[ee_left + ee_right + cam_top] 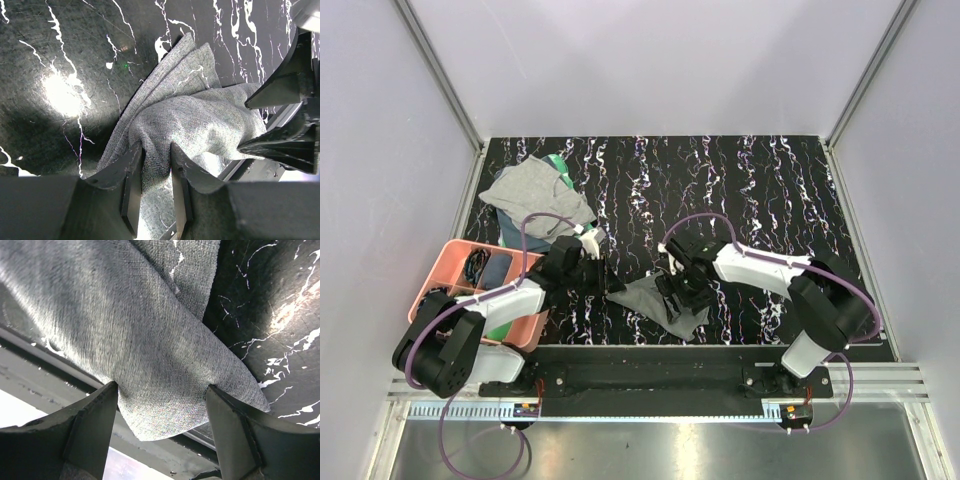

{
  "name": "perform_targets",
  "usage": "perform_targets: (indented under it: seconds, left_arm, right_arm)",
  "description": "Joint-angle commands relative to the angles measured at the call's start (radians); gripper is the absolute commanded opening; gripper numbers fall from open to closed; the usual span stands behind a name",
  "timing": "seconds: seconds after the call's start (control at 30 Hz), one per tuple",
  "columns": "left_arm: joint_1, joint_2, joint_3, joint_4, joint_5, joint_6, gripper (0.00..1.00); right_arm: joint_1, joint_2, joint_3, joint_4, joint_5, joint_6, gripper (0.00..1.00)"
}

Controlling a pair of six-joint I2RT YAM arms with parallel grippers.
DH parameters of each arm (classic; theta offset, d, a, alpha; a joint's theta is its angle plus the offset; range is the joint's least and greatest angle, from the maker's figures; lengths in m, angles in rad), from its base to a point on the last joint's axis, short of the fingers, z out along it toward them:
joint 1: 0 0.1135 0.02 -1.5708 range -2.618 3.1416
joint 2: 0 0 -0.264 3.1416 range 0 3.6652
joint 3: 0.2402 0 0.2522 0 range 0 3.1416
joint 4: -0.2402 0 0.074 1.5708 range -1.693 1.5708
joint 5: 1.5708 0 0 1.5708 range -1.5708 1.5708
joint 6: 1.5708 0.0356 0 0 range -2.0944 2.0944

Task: Fold the napkin, place the utensils inside, and roll it up
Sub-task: Roll the napkin with the utensil

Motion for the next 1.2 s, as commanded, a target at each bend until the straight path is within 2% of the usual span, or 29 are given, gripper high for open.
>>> perform_targets:
  seconds: [0.0, 0.17, 0.37, 0.47, 0.67, 0.87, 1.17]
  left_arm:
    - [-0.004, -0.015, 0.015, -0.016, -0.003, 0.034, 0.29]
    - [-0.004, -0.014, 0.023, -0.025, 0.0, 0.042, 0.29]
    - [-0.005, -0.012, 0.029, -0.031, 0.0, 0.045, 0.29]
    - [-0.005, -0.006, 0.034, -0.036, 0.006, 0.046, 0.29]
    - [-0.005, -0.004, 0.038, -0.043, 0.006, 0.053, 0.29]
    - [-0.005, -0.017, 0.043, -0.056, 0.003, 0.054, 0.29]
    - [-0.005, -0.012, 0.043, -0.063, 0.002, 0.057, 0.29]
  right_arm:
    - [0.028, 0.05, -0.01, -0.002, 0.072, 0.042, 0.78]
    - [0.054, 0.037, 0.029, -0.037, 0.109, 0.041, 0.76]
    - [0.084, -0.042, 0.126, -0.109, 0.104, -0.06, 0.82]
    - [0.098, -0.019, 0.147, -0.105, 0.123, -0.134, 0.89]
    - [0.138, 0.058, 0.167, -0.046, 0.155, -0.274, 0.9]
    - [0.138, 0.115, 0.178, -0.037, 0.198, -0.332, 0.89]
    - [0.138, 0.075, 0.206, -0.032, 0.205, -0.384, 0.91]
